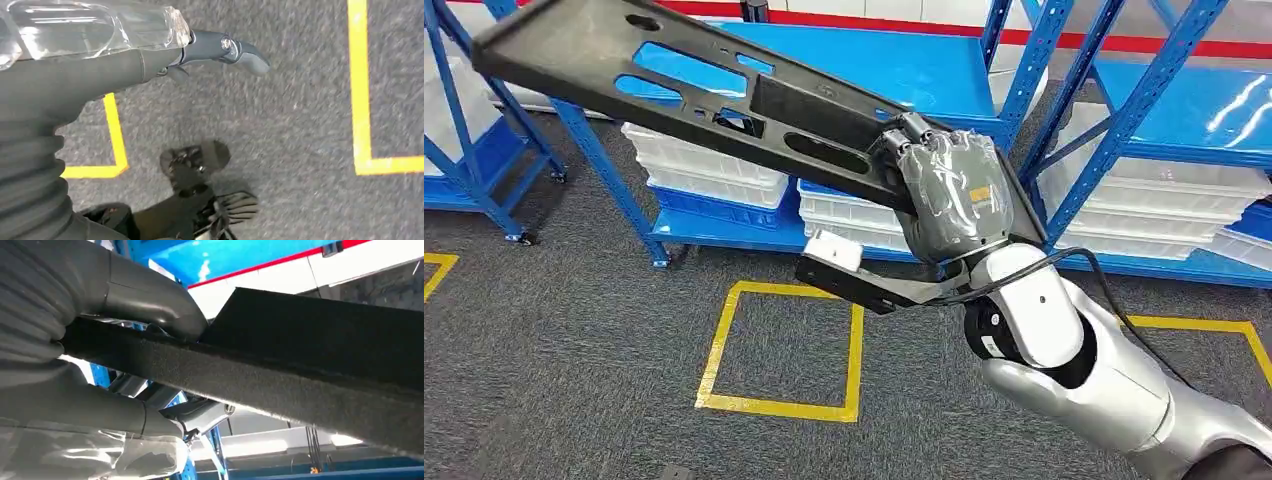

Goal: Take the parts from the cabinet and place them on the table.

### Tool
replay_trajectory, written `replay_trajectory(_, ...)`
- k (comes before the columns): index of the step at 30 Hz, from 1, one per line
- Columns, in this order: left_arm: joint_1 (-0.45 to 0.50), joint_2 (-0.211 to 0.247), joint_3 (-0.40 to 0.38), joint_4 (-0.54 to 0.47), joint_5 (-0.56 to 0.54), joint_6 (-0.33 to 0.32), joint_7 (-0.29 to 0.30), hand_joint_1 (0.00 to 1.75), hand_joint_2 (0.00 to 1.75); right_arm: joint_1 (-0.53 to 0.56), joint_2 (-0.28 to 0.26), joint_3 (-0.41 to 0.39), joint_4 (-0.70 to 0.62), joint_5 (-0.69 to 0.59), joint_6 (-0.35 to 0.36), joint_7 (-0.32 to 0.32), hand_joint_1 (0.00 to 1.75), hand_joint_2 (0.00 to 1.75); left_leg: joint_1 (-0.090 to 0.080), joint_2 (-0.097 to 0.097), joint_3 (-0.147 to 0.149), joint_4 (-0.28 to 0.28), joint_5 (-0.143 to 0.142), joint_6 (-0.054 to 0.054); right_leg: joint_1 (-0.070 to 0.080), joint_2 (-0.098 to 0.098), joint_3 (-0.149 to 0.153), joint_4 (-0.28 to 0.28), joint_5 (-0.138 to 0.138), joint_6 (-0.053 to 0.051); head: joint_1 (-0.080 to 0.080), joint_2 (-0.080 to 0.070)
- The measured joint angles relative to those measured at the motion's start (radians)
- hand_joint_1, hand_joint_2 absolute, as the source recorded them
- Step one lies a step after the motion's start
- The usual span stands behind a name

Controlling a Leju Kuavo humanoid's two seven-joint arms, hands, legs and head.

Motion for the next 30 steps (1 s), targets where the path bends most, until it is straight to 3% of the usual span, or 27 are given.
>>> replay_trajectory(1,0.0,0.0,0.0,0.0,0.0,0.0,-0.001,0.0,1.75,0.002,0.0,0.0,0.001,-0.003,0.0,0.0,1.75,1.75,-0.001,0.001,-0.012,0.0,0.01,0.0,0.0,0.0,0.004,0.033,0.012,0.0,0.0,0.0)
replay_trajectory(2,0.0,0.0,0.0,0.0,0.0,0.0,-0.002,0.0,1.75,0.004,0.0,0.0,0.002,-0.005,0.0,0.001,1.75,1.75,-0.003,0.001,-0.025,0.0,0.02,-0.001,0.0,0.0,0.03,0.022,0.042,-0.003,0.0,0.0)
replay_trajectory(4,-0.001,0.0,0.0,0.0,0.002,0.0,-0.002,0.0,1.75,0.002,0.0,0.0,0.003,-0.005,-0.002,0.001,1.75,1.75,-0.008,-0.001,-0.046,0.0,0.04,-0.001,0.001,0.001,0.135,-0.11,0.102,-0.017,0.0,0.0)
replay_trajectory(5,-0.001,0.0,0.0,0.0,0.004,0.0,-0.002,0.0,1.75,0.0,-0.001,-0.001,0.003,-0.005,-0.002,0.001,1.75,1.75,-0.008,-0.002,-0.051,0.0,0.048,-0.002,0.006,0.004,0.208,-0.21,0.104,-0.028,0.0,0.0)
replay_trajectory(6,-0.001,0.0,0.0,0.0,0.004,0.0,-0.002,0.0,1.75,-0.003,0.0,-0.002,0.003,-0.005,-0.002,0.001,1.75,1.75,-0.014,-0.003,-0.058,0.001,0.054,-0.007,0.013,0.007,0.271,-0.3,0.08,-0.038,0.0,0.0)
replay_trajectory(7,-0.002,0.0,0.0,0.0,0.004,0.0,-0.003,0.0,1.75,-0.006,0.0,-0.002,0.003,-0.005,-0.002,0.001,1.75,1.75,-0.011,-0.002,-0.061,-0.001,0.064,-0.014,0.012,0.006,0.29,-0.35,0.067,-0.033,-0.002,0.0)
replay_trajectory(9,-0.003,0.0,0.0,0.0,0.005,0.0,-0.003,0.0,1.75,-0.007,0.0,-0.002,0.003,-0.007,-0.002,0.003,1.75,1.75,-0.003,-0.001,-0.068,-0.013,0.091,-0.027,0.022,0.007,0.274,-0.345,0.086,-0.039,0.0,0.0)
replay_trajectory(10,0.0,0.001,0.0,0.0,0.005,0.0,-0.003,0.0,1.75,-0.005,0.0,-0.002,0.003,-0.007,-0.001,0.003,1.75,1.75,-0.009,-0.002,-0.076,-0.013,0.099,-0.035,0.016,0.005,0.264,-0.355,0.102,-0.044,0.0,0.0)
replay_trajectory(11,0.001,0.002,0.0,0.001,0.005,-0.001,-0.004,0.0,1.75,-0.005,0.0,-0.001,0.005,-0.009,-0.001,0.003,1.75,1.75,-0.002,-0.002,-0.088,-0.001,0.072,-0.035,0.01,-0.002,0.253,-0.358,0.118,-0.045,0.0,0.0)
replay_trajectory(12,0.006,0.0,-0.001,0.001,0.005,-0.002,-0.004,0.0,1.75,-0.004,0.002,0.0,0.005,-0.014,0.0,0.003,1.75,1.75,-0.003,0.0,-0.105,0.039,0.012,-0.041,0.009,-0.001,0.237,-0.358,0.129,-0.056,-0.003,0.0)
replay_trajectory(14,0.007,0.0,-0.002,0.001,0.005,-0.002,-0.005,0.0,1.75,-0.003,0.002,0.0,0.006,-0.016,0.0,0.003,1.75,1.75,0.001,0.0,-0.147,0.209,-0.123,-0.049,0.01,-0.001,0.207,-0.357,0.153,-0.059,-0.006,0.0)
replay_trajectory(15,0.007,0.001,-0.002,0.001,0.005,-0.002,-0.005,0.0,1.75,-0.003,0.002,0.0,0.007,-0.017,0.001,0.003,1.75,1.75,-0.001,0.0,-0.16,0.283,-0.151,-0.051,0.01,-0.001,0.192,-0.356,0.165,-0.059,-0.006,0.0)
replay_trajectory(16,0.007,0.001,-0.002,0.001,0.005,-0.002,-0.006,0.0,1.75,0.0,0.003,0.0,0.007,-0.017,0.002,0.004,1.75,1.75,-0.002,0.0,-0.161,0.334,-0.141,-0.052,0.011,-0.001,0.176,-0.356,0.177,-0.058,-0.007,0.0)
replay_trajectory(17,0.007,0.001,-0.002,0.001,0.005,-0.002,-0.006,0.0,1.75,0.002,0.003,0.0,0.008,-0.018,0.003,0.004,1.75,1.75,-0.002,0.0,-0.146,0.344,-0.102,-0.052,0.012,-0.001,0.161,-0.356,0.189,-0.057,-0.007,0.0)
replay_trajectory(18,0.007,0.001,-0.002,0.001,0.005,-0.002,-0.006,0.0,1.75,0.003,0.003,0.0,0.008,-0.02,0.005,0.004,1.75,1.75,-0.002,0.0,-0.114,0.317,-0.055,-0.051,0.013,-0.001,0.145,-0.355,0.202,-0.056,-0.007,0.0)
replay_trajectory(19,0.007,0.001,-0.002,0.001,0.005,-0.002,-0.007,0.0,1.75,0.004,0.003,0.0,0.008,-0.025,0.006,0.004,1.75,1.75,-0.003,0.0,-0.059,0.247,-0.014,-0.047,0.014,-0.001,0.128,-0.354,0.215,-0.054,-0.007,0.0)
replay_trajectory(20,0.006,0.001,-0.002,0.001,0.005,-0.002,-0.008,0.0,1.75,0.004,0.003,0.0,0.008,-0.026,0.006,0.005,1.75,1.75,-0.005,0.0,0.006,0.156,-0.013,-0.042,0.014,0.0,0.116,-0.351,0.225,-0.051,-0.007,0.0)
replay_trajectory(21,0.003,0.002,-0.002,0.001,0.005,-0.002,-0.008,0.0,1.75,0.004,0.003,0.0,0.008,-0.026,0.006,0.005,1.75,1.75,-0.009,0.0,0.086,0.04,-0.06,-0.033,0.017,0.0,0.106,-0.347,0.233,-0.047,-0.007,0.0)
replay_trajectory(22,0.0,0.002,-0.002,0.001,0.005,-0.002,-0.009,0.0,1.75,0.003,0.002,-0.001,0.008,-0.026,0.006,0.005,1.75,1.75,-0.013,-0.001,0.129,-0.05,-0.089,-0.025,0.019,-0.002,0.102,-0.344,0.241,-0.043,-0.006,0.0)
replay_trajectory(24,-0.002,0.002,-0.002,0.001,0.006,-0.002,-0.01,0.0,1.75,0.002,0.002,0.0,0.01,-0.027,0.006,0.005,1.75,1.75,-0.016,-0.002,0.11,-0.032,-0.075,-0.021,0.014,-0.003,0.099,-0.351,0.264,-0.036,-0.007,0.0)
replay_trajectory(25,0.001,0.002,-0.002,0.001,0.006,-0.002,-0.01,0.0,1.75,0.003,0.002,0.0,0.01,-0.027,0.006,0.005,1.75,1.75,-0.015,-0.001,0.102,-0.031,-0.065,-0.013,0.015,-0.002,0.095,-0.35,0.274,-0.031,-0.006,0.0)
replay_trajectory(26,0.002,0.0,-0.002,0.001,0.006,-0.002,-0.01,0.0,1.75,0.007,0.002,0.0,0.011,-0.027,0.006,0.005,1.75,1.75,-0.005,0.005,0.095,-0.034,-0.051,-0.003,0.013,0.002,0.085,-0.343,0.26,-0.026,-0.008,0.0)
replay_trajectory(27,0.003,0.002,-0.002,0.001,0.006,-0.002,-0.009,0.0,1.75,0.004,0.0,0.0,0.012,-0.028,0.006,0.005,1.75,1.75,-0.008,0.006,0.08,-0.035,-0.037,0.001,0.015,0.004,0.069,-0.306,0.2,-0.017,-0.005,0.0)
replay_trajectory(29,0.002,0.002,-0.002,0.001,0.006,-0.002,-0.009,0.0,1.75,0.007,0.0,0.0,0.013,-0.028,0.005,0.005,1.75,1.75,-0.007,0.007,0.051,-0.034,-0.013,0.008,0.003,0.004,0.028,-0.148,0.066,-0.006,-0.002,0.0)
replay_trajectory(30,0.002,0.002,-0.002,0.001,0.006,-0.004,-0.009,0.0,1.75,0.007,0.0,0.0,0.014,-0.029,0.006,0.005,1.75,1.75,-0.007,0.007,0.035,-0.033,0.0,0.006,0.0,0.004,0.01,-0.057,0.024,-0.002,-0.002,0.0)
